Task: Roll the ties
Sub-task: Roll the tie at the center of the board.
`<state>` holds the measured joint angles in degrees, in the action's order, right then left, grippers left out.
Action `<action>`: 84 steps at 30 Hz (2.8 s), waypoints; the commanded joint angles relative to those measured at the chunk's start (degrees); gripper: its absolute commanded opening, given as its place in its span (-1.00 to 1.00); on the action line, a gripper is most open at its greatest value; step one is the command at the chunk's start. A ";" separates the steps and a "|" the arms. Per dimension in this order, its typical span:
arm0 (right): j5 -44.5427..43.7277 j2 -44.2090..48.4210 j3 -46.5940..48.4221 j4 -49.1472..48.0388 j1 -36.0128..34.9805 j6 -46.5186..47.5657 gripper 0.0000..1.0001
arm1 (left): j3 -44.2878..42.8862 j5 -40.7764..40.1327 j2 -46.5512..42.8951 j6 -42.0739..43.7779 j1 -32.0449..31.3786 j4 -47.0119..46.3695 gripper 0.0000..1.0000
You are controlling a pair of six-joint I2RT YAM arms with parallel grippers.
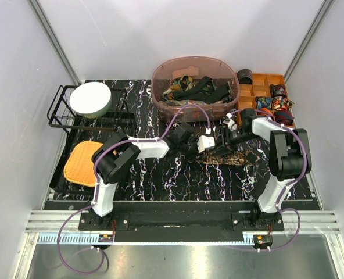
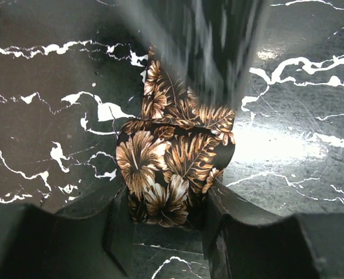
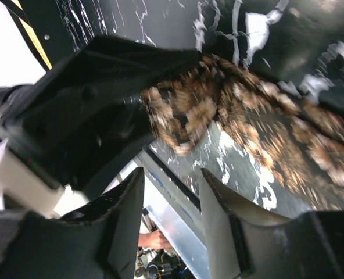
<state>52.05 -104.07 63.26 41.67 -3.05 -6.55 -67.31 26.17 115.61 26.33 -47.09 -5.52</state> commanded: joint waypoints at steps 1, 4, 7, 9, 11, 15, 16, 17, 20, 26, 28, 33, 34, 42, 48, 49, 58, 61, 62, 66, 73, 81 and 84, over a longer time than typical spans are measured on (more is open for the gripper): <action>2.00 -1.31 -0.34 -11.42 -2.57 -4.61 -0.06 | 3.59 -9.47 5.59 3.73 -0.72 13.25 -1.00; 1.39 -2.19 -0.60 -13.27 -3.63 -4.79 -0.08 | 3.50 -9.65 5.85 4.43 -1.16 13.87 -1.00; 0.16 -2.10 -1.21 -14.50 -4.24 -4.18 -0.09 | 3.76 -9.65 5.41 5.13 -1.51 14.13 -1.00; -1.07 -2.27 -1.39 -14.60 -4.94 -3.30 -0.08 | 3.59 -9.22 5.50 5.49 -1.69 14.66 -1.00; -2.04 -2.71 -1.91 -15.04 -5.21 -3.12 -0.10 | 3.59 -8.95 5.59 5.84 -1.69 15.10 -1.00; -2.57 -3.42 -2.44 -14.86 -5.74 -2.86 -0.20 | 2.89 -8.51 5.94 5.93 -1.69 15.98 -1.00; -2.66 -3.33 -2.62 -14.86 -5.83 -2.86 -0.26 | 2.71 -8.42 6.03 5.76 -1.78 16.15 -1.00; -2.74 -3.33 -3.06 -14.86 -5.91 -2.77 -0.40 | 2.62 -8.51 6.12 5.75 -1.69 16.41 -1.00; -4.06 -4.12 -2.97 -14.86 -6.09 -2.77 -0.83 | 2.27 -8.16 6.38 5.58 -1.78 16.68 -0.99; -10.11 -7.72 -1.57 -11.79 -6.35 -1.72 -1.00 | -0.28 -4.30 7.87 2.86 -0.81 18.17 -0.59; -12.23 -9.74 -0.60 -9.77 -6.53 -1.19 -1.00 | -1.51 -1.23 8.31 1.62 -0.20 18.44 -0.38; -18.38 -11.85 0.28 -8.19 -6.53 -0.75 -1.00 | -2.39 4.57 8.32 0.57 1.38 17.04 -0.12; -18.91 -11.94 0.54 -8.10 -6.53 -0.66 -1.00 | -2.39 5.72 8.31 0.57 1.82 16.51 -0.07; -23.57 -12.21 1.33 -6.95 -8.72 0.04 -1.00 | -1.95 12.49 7.00 -2.42 4.46 12.11 0.21; -26.82 -11.77 2.30 -5.90 -10.40 0.92 -1.00 | 2.09 15.84 3.66 -3.30 4.64 5.88 0.48; -27.96 -11.68 2.39 -5.72 -11.09 1.01 -1.00 | 2.35 16.10 3.48 -3.56 4.64 5.70 0.50; -32.27 -10.80 2.65 -4.93 -13.91 1.54 -1.00 | 8.94 19.18 2.60 -9.10 7.36 -9.50 0.64; -33.77 -10.89 3.00 -4.58 -14.44 1.36 -1.00 | 12.10 19.01 1.81 -11.20 8.68 -15.64 0.64; -34.03 -10.89 3.09 -4.58 -14.70 1.27 -1.00 | 12.90 19.00 1.29 -11.82 9.29 -17.14 0.64; -35.26 -11.06 3.18 -4.58 -14.97 0.57 -1.00 | 16.24 19.35 0.93 -11.74 9.47 -24.16 0.63; -36.49 -12.38 4.50 -3.70 -15.32 -0.92 -1.00 | 16.33 20.14 3.65 -11.74 8.60 -31.12 0.54; -37.11 -13.17 5.38 -2.91 -15.58 -1.01 -1.00 | 15.90 19.09 5.59 -11.38 6.58 -34.91 0.45; -36.50 -12.91 5.20 -3.17 -15.58 -1.01 -1.00 | 14.14 17.16 5.85 -9.46 5.43 -30.97 0.28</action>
<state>33.41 -112.07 71.24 41.45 -16.43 -11.86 -52.29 46.44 119.11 15.35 -39.97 -41.60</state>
